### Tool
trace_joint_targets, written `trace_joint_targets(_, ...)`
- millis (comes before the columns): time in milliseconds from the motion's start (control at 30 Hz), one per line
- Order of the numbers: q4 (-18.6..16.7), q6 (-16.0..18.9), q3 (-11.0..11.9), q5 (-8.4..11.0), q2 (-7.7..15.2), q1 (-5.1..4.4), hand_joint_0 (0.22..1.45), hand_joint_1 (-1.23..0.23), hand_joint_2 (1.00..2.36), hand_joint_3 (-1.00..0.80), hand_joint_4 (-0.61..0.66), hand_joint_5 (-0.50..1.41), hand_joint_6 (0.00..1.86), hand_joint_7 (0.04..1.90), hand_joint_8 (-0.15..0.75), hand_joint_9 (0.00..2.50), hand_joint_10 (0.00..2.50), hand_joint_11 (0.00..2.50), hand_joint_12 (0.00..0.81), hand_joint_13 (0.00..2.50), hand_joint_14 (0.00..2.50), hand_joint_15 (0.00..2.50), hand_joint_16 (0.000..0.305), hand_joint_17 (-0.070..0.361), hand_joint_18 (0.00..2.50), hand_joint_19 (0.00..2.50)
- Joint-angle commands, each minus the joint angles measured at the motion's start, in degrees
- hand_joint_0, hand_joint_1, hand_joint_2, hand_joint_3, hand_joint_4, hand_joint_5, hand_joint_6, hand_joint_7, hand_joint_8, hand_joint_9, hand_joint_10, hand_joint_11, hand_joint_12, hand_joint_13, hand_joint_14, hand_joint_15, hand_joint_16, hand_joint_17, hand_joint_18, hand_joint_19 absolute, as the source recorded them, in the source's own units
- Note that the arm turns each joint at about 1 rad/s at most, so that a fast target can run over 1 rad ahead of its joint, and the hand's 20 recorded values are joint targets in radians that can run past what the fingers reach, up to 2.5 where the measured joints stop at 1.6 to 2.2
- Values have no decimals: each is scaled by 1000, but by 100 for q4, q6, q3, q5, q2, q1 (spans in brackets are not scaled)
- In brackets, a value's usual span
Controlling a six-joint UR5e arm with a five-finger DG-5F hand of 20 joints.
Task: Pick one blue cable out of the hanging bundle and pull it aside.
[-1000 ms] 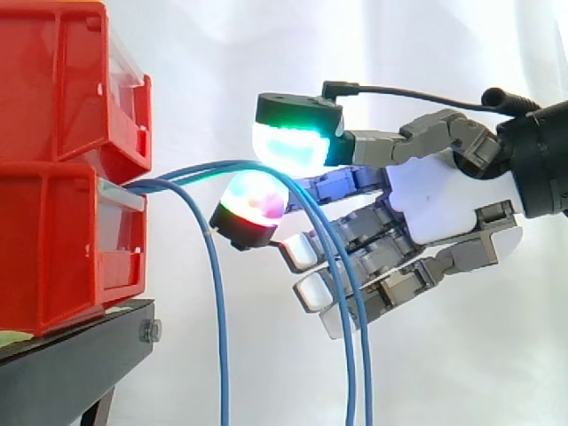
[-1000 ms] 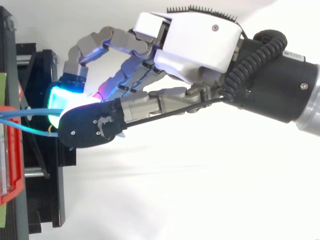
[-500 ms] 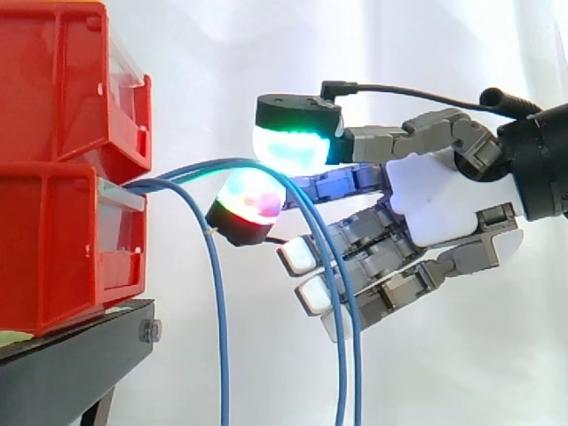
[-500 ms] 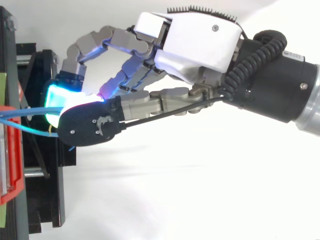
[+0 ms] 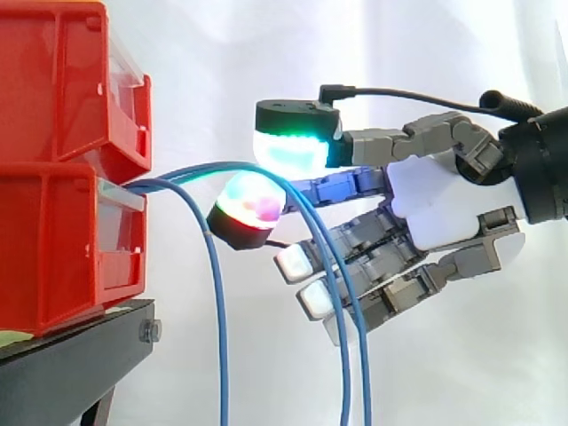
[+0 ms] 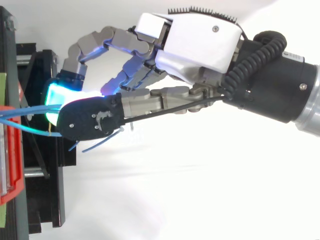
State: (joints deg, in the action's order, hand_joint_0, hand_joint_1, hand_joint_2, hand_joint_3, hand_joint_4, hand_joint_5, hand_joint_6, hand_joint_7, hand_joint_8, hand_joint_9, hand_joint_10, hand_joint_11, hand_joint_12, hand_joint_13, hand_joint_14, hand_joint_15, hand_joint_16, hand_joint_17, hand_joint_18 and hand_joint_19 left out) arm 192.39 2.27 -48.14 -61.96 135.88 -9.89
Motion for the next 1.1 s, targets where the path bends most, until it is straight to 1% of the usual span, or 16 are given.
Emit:
trace_joint_targets(0,0,1,-2,0,-8,-4,545,-562,1006,-167,-226,-112,860,841,188,1002,14,446,300,1019,18,486,58,131,805,422)
trace_joint_targets(133,79,27,-2,-9,0,-12,547,-533,1009,-208,-173,-115,856,881,192,996,14,457,296,1006,20,497,56,126,784,440)
trace_joint_targets(167,105,36,-2,0,0,-12,540,-508,1013,-248,-178,-118,856,892,176,981,16,474,278,981,20,517,51,115,736,471)
trace_joint_targets(200,149,54,-2,-9,0,-21,526,-476,1012,-342,-175,-115,850,915,172,978,19,494,265,962,21,532,48,107,707,492)
trace_joint_targets(367,211,89,-11,0,0,-39,498,-438,1000,-500,-155,-110,847,908,183,998,16,489,272,977,20,522,50,112,735,473)
trace_joint_targets(533,281,194,-20,0,0,-83,477,-434,1000,-500,-132,-107,846,885,202,1011,18,487,281,992,20,513,52,116,756,462)
trace_joint_targets(733,343,282,-20,0,0,-92,469,-511,1000,-500,-115,-108,844,899,213,1019,16,498,284,1011,20,516,52,117,773,455)
trace_joint_targets(767,360,300,-20,0,0,-92,469,-589,1000,-500,-95,-116,852,889,222,1018,17,512,285,1009,21,518,52,117,776,450)
trace_joint_targets(833,378,335,-20,0,0,-92,478,-633,1000,-500,-85,-121,858,901,225,1014,19,530,282,1007,20,523,51,115,769,454)
trace_joint_targets(867,387,335,-20,0,0,-92,523,-698,1000,-500,-92,-129,871,910,213,1001,18,547,265,994,23,537,48,108,745,472)
trace_joint_targets(900,387,353,-20,0,0,-100,566,-733,1005,-442,-97,-134,887,913,200,998,19,573,255,989,22,551,46,103,733,474)
trace_joint_targets(1033,395,361,-20,0,0,-92,607,-779,1017,-287,-116,-140,899,984,200,992,20,595,253,991,22,548,44,99,738,475)
trace_joint_targets(1067,395,361,-20,0,0,-92,622,-794,1020,-229,-142,-142,906,1011,199,994,20,596,245,997,22,547,44,98,742,467)
